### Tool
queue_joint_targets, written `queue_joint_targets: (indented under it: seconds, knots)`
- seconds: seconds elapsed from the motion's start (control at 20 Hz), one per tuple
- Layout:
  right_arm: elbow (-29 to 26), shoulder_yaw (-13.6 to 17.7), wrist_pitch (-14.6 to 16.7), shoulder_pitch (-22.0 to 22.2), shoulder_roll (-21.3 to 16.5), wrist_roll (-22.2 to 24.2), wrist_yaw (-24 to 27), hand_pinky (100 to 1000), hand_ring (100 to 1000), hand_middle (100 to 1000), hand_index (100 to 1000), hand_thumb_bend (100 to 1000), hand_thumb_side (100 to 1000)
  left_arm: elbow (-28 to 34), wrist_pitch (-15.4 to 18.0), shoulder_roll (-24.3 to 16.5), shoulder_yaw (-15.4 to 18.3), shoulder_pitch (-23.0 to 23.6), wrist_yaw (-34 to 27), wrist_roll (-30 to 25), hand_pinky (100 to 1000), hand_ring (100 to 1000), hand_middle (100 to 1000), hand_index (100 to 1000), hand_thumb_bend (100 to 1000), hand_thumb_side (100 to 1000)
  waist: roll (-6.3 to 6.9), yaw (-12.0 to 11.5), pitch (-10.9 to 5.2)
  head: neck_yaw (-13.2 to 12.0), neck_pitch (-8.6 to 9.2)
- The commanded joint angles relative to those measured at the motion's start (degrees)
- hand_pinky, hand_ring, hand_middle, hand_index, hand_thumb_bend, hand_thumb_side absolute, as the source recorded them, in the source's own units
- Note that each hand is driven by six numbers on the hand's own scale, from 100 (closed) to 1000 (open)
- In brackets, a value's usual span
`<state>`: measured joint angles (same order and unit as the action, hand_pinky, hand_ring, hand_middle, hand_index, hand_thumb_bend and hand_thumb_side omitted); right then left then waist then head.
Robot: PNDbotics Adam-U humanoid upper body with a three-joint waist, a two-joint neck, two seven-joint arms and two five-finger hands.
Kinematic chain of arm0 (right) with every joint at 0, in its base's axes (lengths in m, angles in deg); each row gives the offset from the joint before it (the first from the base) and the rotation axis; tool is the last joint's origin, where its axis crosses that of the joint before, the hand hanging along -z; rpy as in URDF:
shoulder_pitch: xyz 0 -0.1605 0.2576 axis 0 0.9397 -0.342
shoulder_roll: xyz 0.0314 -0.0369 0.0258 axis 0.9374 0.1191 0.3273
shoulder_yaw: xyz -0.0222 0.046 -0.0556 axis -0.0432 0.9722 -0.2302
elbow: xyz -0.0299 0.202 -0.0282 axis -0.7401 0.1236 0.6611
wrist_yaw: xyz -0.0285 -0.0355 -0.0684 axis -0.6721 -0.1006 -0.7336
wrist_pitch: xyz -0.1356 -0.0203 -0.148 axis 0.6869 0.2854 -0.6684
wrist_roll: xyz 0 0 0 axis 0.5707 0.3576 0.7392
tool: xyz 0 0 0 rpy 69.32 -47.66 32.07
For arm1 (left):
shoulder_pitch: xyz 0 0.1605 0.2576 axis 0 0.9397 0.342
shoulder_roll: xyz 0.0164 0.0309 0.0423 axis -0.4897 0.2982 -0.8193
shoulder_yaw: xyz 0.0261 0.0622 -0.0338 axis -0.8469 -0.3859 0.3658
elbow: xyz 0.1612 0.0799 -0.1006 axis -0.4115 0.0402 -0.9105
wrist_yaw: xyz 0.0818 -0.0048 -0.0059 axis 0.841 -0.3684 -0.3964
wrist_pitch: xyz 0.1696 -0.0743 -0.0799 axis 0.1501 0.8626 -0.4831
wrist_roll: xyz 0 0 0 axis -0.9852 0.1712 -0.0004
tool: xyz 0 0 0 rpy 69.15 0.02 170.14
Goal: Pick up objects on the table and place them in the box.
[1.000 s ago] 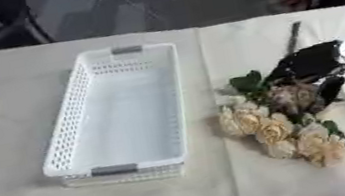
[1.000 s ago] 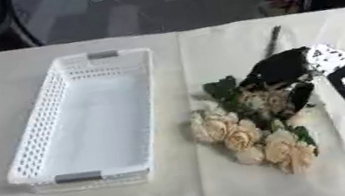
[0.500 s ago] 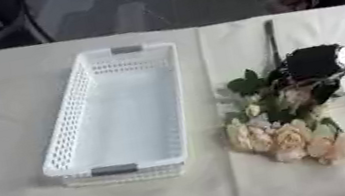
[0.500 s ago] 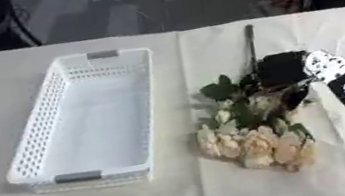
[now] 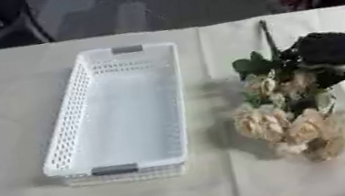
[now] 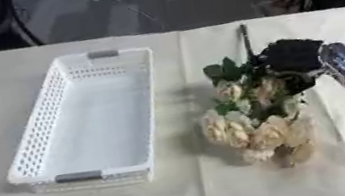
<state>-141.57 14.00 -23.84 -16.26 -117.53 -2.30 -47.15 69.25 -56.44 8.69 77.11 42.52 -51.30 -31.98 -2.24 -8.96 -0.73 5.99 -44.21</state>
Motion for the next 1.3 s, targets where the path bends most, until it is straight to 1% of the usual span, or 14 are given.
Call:
queue_joint_targets:
  seconds: [0.05, 0.2, 0.3, 0.45, 0.55, 0.7, 0.8, 0.85, 0.95, 1.05, 1.1, 1.15, 1.25, 1.3]
  knots:
    - [-4.61, 4.65, -2.65, -1.05, -5.60, 3.91, 11.32, 100, 309, 208, 194, 100, 100, 0.99, -0.05, -1.22, 0.29, -0.22, -0.17, 0.04, 572, 713, 731, 792, 100, 779, 0.10, 0.33, -0.86, -1.16, 0.09]
    - [-9.20, 8.67, -8.23, -2.70, -8.81, 9.02, 22.60, 100, 308, 196, 194, 100, 100, 0.99, -0.16, -1.42, 0.47, 0.13, -0.02, 0.21, 572, 713, 729, 792, 100, 778, 0.04, 0.79, -1.10, -1.93, 0.09]
    - [-11.98, 10.65, -11.54, -4.24, -10.55, 11.91, 28.53, 100, 307, 192, 194, 100, 100, 0.99, -0.22, -1.58, 0.55, 0.37, 0.09, 0.29, 573, 712, 728, 792, 100, 778, -0.01, 1.12, -1.28, -2.46, 0.09]
    - [-15.06, 13.02, -15.37, -7.21, -11.68, 14.60, 35.12, 100, 306, 189, 195, 100, 100, 0.99, -0.32, -1.74, 0.63, 0.74, 0.20, 0.35, 573, 712, 728, 792, 100, 778, -0.05, 1.56, -1.62, -2.87, 0.09]
    - [-16.63, 13.85, -16.95, -8.85, -11.66, 15.63, 38.03, 100, 307, 190, 195, 100, 100, 0.99, -0.36, -1.76, 0.68, 0.87, 0.24, 0.38, 573, 712, 727, 792, 100, 777, -0.07, 1.65, -1.82, -2.89, 0.09]
    - [-18.73, 14.10, -18.33, -11.35, -11.00, 16.97, 40.68, 100, 308, 192, 197, 100, 100, 0.99, -0.33, -1.75, 0.73, 0.96, 0.28, 0.37, 573, 712, 727, 792, 100, 777, -0.13, 1.64, -2.08, -2.93, 0.09]
    - [-19.93, 14.10, -18.86, -12.94, -10.02, 17.51, 41.95, 100, 309, 193, 197, 100, 100, 0.99, -0.31, -1.71, 0.70, 0.96, 0.27, 0.32, 573, 711, 727, 792, 100, 777, -0.15, 1.59, -2.17, -2.86, 0.09]
    - [-20.61, 14.09, -19.03, -13.84, -9.19, 17.60, 42.67, 100, 307, 194, 198, 100, 117, 0.99, -0.30, -1.66, 0.67, 0.94, 0.24, 0.28, 573, 712, 727, 792, 100, 776, -0.14, 1.51, -2.20, -2.79, 0.09]
    - [-21.67, 13.87, -19.39, -15.22, -7.84, 18.04, 43.71, 100, 309, 197, 200, 100, 100, 0.99, -0.27, -1.61, 0.61, 0.91, 0.20, 0.21, 573, 712, 726, 792, 100, 777, -0.13, 1.43, -2.24, -2.69, 0.09]
    - [-22.59, 13.34, -19.67, -17.48, -5.08, 18.76, 44.30, 100, 306, 203, 206, 100, 128, 0.99, -0.23, -1.51, 0.42, 0.88, 0.06, 0.03, 573, 712, 727, 792, 100, 777, -0.06, 1.25, -2.32, -2.29, 0.09]
    - [-22.69, 13.15, -19.94, -18.41, -3.78, 19.12, 44.39, 100, 309, 201, 202, 100, 112, 0.99, -0.22, -1.47, 0.34, 0.89, -0.01, -0.07, 573, 712, 727, 792, 100, 777, -0.02, 1.24, -2.34, -2.19, 0.09]
    - [-22.70, 13.00, -20.12, -19.15, -2.62, 19.39, 44.47, 100, 301, 207, 211, 100, 169, 0.99, -0.21, -1.42, 0.24, 0.87, -0.09, -0.17, 573, 713, 728, 792, 100, 777, 0.03, 1.12, -2.36, -1.89, 0.09]
    - [-21.68, 12.51, -20.46, -21.17, 1.38, 20.10, 44.23, 100, 297, 220, 227, 100, 193, 0.99, -0.13, -1.17, -0.21, 0.64, -0.35, -0.61, 573, 713, 727, 792, 100, 777, 0.16, 0.66, -2.32, -0.90, 0.09]
    - [-20.79, 12.39, -20.57, -22.10, 3.20, 20.52, 43.56, 100, 298, 217, 224, 100, 190, 0.99, -0.07, -1.04, -0.42, 0.50, -0.50, -0.85, 573, 713, 727, 792, 100, 777, 0.21, 0.45, -2.29, -0.49, 0.09]
